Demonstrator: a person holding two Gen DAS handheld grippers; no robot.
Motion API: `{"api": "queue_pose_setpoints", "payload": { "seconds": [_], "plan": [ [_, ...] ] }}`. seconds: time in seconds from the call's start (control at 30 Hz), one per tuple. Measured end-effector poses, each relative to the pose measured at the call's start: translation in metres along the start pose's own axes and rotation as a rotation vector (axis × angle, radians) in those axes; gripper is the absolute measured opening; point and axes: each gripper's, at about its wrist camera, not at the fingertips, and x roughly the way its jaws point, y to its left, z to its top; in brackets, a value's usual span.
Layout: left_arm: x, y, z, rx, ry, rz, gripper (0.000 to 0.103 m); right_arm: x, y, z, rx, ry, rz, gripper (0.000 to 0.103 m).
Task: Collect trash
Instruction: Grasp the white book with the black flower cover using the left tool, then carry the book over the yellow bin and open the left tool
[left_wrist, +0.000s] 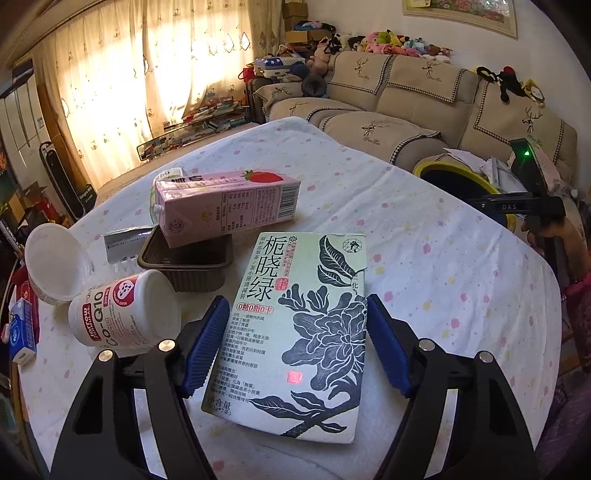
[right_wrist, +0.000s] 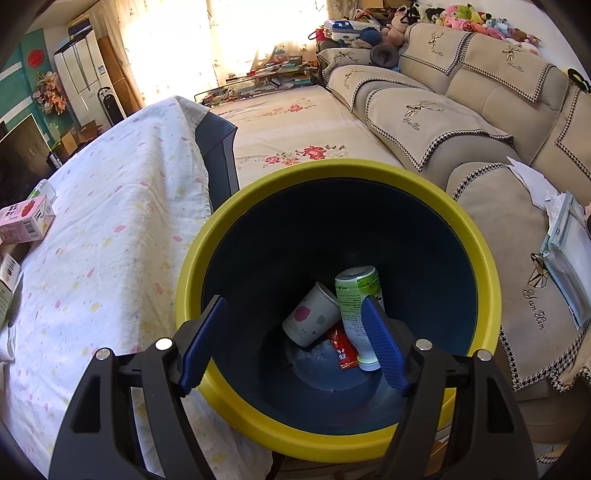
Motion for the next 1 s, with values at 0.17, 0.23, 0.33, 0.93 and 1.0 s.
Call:
{"api": "queue_pose_setpoints", "payload": {
  "seconds": [0.17,0.23,0.33,0.93,1.0],
  "plan": [
    [-0.021,-0.008,0.009,0.011,-0.041,0.038,0.074,-0.001,0.0,-0.001,-0.002,0.001,0.011,0.071],
    [-0.033,-0.012,0.015,0.01,-0.07,0.049,0.074,-0.003,-0.001,-0.002,0.004,-0.004,0.018,0.071],
    [-0.05,-0.019,0.026,-0.001,-0.106,0.064,0.074,-0.011,-0.005,-0.003,0.016,-0.02,0.027,0.071],
    [0.008,-0.161,0.111,0.018,-0.095,-0.171,0.074,-0.124,-0.069,-0.019,0.111,-0.256,0.003,0.074],
    [0.028,-0.181,0.124,0.035,-0.073,-0.199,0.074,-0.132,-0.08,-0.023,0.136,-0.271,-0.005,0.074]
  ]
}}
